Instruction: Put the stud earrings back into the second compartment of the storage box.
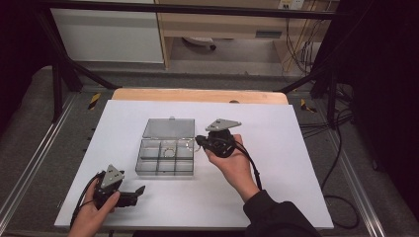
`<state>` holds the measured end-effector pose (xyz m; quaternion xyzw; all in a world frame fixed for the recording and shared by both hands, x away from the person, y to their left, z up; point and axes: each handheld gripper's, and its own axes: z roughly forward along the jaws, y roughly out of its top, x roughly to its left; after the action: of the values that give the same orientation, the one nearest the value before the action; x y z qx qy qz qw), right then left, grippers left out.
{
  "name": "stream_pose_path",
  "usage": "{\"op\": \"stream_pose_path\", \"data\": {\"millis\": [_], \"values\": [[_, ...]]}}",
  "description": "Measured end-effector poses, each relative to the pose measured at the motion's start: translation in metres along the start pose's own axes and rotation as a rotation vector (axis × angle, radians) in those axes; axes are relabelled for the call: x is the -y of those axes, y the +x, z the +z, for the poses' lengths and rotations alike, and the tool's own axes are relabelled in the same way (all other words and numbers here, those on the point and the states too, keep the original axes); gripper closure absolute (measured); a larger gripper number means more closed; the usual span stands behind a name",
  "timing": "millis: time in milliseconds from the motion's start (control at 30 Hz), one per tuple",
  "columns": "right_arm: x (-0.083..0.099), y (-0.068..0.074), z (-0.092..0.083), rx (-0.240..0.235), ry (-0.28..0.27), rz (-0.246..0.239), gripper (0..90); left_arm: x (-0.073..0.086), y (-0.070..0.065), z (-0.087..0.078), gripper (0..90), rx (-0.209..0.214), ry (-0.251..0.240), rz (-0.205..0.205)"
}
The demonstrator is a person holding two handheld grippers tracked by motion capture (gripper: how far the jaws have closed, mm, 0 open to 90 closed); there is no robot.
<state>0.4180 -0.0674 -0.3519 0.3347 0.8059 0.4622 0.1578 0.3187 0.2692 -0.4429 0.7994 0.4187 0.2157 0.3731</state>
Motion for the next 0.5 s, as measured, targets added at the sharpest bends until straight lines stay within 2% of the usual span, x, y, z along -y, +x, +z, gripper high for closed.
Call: {"op": "stream_pose_path", "data": {"millis": [267, 500], "values": [[-0.018, 0.000, 0.016, 0.009, -0.004, -0.002, 87.5, 0.000, 0.000, 0.000, 7.2, 0.000, -0.002, 0.003], [-0.030, 0.006, 0.030, 0.010, 0.005, -0.014, 87.5, -0.001, 0.000, 0.000, 7.2, 0.000, -0.003, 0.004]]}}
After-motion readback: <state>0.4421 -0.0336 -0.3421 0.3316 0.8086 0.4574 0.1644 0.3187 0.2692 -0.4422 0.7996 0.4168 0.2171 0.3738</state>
